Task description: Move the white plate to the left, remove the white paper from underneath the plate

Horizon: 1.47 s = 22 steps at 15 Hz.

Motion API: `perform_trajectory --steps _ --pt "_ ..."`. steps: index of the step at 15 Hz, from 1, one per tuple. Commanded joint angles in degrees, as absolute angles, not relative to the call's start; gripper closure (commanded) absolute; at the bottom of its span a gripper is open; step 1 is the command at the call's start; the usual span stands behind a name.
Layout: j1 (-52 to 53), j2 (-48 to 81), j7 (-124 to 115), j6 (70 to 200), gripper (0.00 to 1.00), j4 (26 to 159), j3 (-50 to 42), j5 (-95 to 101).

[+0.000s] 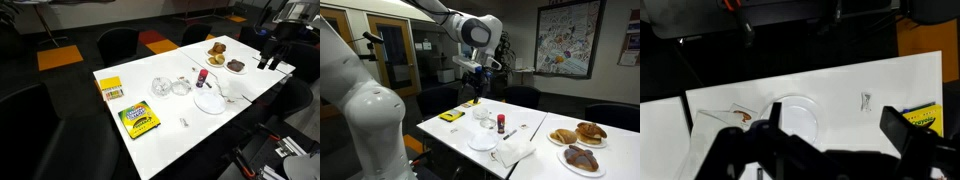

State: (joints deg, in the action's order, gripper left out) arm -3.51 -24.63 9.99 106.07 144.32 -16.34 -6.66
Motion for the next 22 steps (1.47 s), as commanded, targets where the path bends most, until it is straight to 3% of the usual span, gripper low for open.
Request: perform_trajectory --steps 1,7,10,18,22 --pt "-5.4 -24.4 10.6 105.8 0.00 144.2 -14.6 -7.3" --pt "-5.4 -24.4 10.6 105.8 0.00 144.2 -14.6 -7.3" --pt "-4.0 -26.1 12.6 114.0 0.00 147.5 -12.4 -7.0" --pt "6.6 -21.3 8.5 134.5 0.00 154.9 4.5 -2.5" --pt "5.5 -16.1 -0.2 138.7 0.00 156.2 11.8 12.7"
